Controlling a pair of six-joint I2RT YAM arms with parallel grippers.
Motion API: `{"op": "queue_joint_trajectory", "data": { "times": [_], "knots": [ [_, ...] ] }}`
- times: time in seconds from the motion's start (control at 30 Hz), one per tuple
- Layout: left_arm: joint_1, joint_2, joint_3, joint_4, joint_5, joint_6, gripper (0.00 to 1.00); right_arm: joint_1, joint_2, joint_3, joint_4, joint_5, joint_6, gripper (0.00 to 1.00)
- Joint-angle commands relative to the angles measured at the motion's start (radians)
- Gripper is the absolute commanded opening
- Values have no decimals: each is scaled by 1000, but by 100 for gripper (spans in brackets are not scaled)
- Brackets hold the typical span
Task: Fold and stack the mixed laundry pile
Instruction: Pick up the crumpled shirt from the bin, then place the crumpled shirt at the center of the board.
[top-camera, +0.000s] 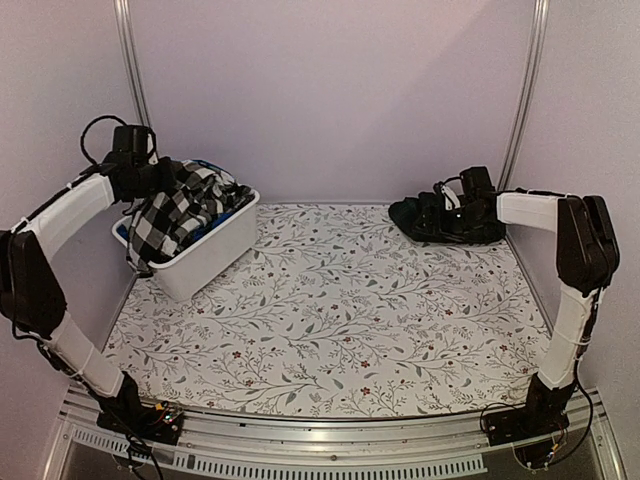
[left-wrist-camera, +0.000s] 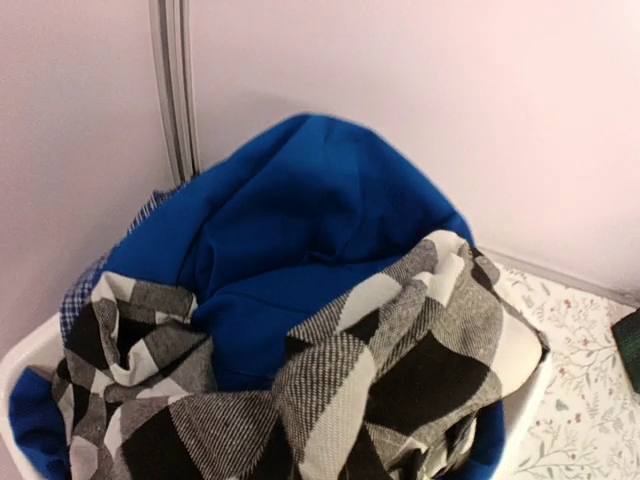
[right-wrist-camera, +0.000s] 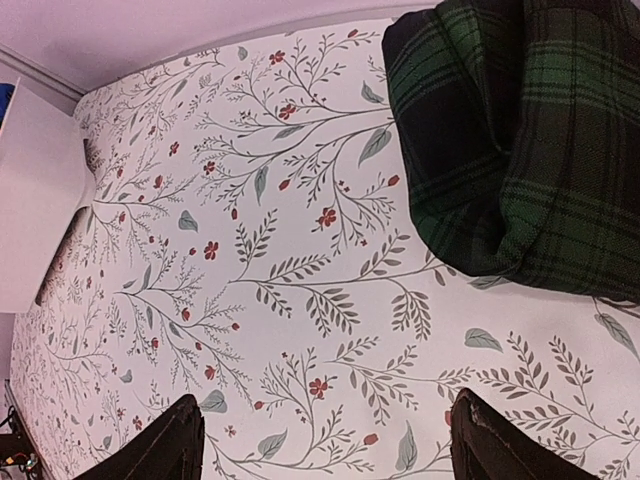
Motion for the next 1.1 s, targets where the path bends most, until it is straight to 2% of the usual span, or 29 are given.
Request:
{"op": "queue_joint_trajectory", "data": {
  "times": [0.0,0.2,0.4,0.53,0.63,0.77,0.93,1.07],
  "knots": [
    [-8,-82,142,51,-7,40,0,2,-53,-26,15,-25,-1,84],
    [-7,-64,341,97,7,106,0,1,-67,-35,20,-37,1,84],
    [-26,-8,543,181,203,82,0,1,-84,-41,29,-39,4,84],
    [-158,125,833,116,310,155,0,1,-91,-45,37,-51,8,84],
    [-274,185,952,156,371,185,0,1,-94,-49,43,-55,13,84],
    [-389,215,976,295,529,142,0,2,-105,-55,45,-53,15,84],
    [-524,273,1009,325,631,128,0,1,-120,-59,47,-45,15,84],
    [-550,289,886,358,723,51,0,0,-137,-72,48,-40,14,84]
  ]
}}
